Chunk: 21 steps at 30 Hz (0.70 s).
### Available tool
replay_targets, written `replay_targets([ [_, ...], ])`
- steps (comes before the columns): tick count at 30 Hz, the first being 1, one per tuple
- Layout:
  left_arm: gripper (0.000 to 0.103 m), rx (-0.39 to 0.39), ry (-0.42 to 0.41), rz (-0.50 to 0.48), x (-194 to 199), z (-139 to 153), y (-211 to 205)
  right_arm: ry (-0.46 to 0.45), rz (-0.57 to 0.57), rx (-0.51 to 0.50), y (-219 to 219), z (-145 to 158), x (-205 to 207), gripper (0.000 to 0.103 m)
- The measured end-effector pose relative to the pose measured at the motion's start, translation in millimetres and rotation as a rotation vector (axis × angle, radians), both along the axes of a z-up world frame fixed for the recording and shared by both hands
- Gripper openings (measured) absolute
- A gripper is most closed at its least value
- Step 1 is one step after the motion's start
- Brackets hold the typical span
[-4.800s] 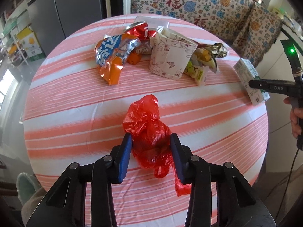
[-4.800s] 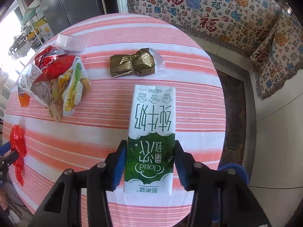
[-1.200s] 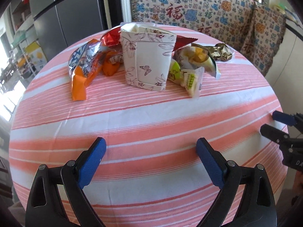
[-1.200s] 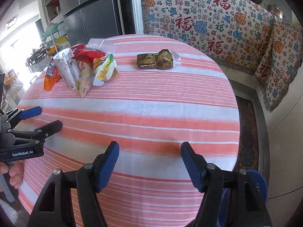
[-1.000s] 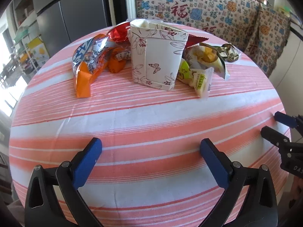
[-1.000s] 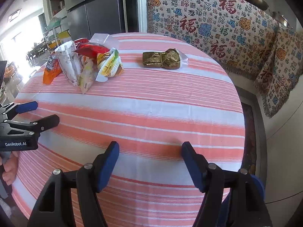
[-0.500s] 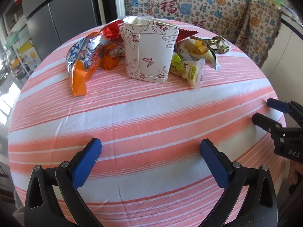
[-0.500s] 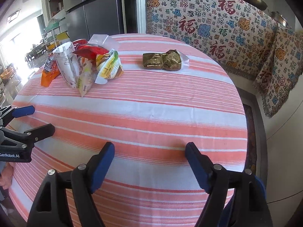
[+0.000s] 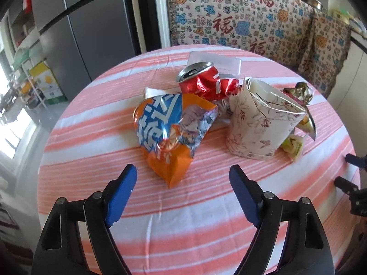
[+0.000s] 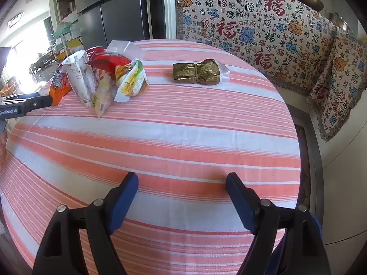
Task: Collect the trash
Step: 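Grasp the orange can with the left tool while the right tool grasps a snack wrapper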
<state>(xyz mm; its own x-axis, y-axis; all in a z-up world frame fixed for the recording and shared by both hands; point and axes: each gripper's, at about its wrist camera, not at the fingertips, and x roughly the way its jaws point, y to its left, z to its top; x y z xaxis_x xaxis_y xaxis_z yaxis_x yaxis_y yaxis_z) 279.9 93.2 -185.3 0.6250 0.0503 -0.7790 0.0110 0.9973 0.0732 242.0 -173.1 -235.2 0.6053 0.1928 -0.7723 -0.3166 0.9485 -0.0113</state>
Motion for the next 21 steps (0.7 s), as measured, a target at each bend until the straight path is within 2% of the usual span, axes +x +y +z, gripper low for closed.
replay_targets([
  [2,0.083,0.074,-0.024,-0.01,8,0,-5,-0.001,-0.001,0.001,0,-1,1,0.082],
  [4,0.074,0.123,-0.043,-0.006,13,0,-7,-0.002,0.0,0.001,1,-1,1,0.083],
  [5,0.061,0.123,-0.046,-0.006,15,1,-6,-0.002,0.0,0.001,1,-1,1,0.083],
  [6,0.044,0.118,-0.044,-0.005,16,1,-5,-0.003,0.0,0.0,1,-1,2,0.083],
  [7,0.036,0.115,-0.042,-0.003,16,1,-3,-0.001,0.0,0.001,1,-1,2,0.084],
  [11,0.034,0.083,-0.063,0.003,4,5,5,0.01,0.0,-0.002,2,0,5,0.084],
  [14,0.034,-0.004,-0.065,0.007,-17,14,15,0.016,-0.005,0.002,3,1,6,0.083],
  [19,0.031,-0.149,-0.041,-0.002,-60,22,17,0.018,0.098,0.138,19,7,1,0.082],
  [21,0.031,-0.178,-0.034,-0.006,-72,19,13,0.023,0.134,0.165,32,6,3,0.077],
])
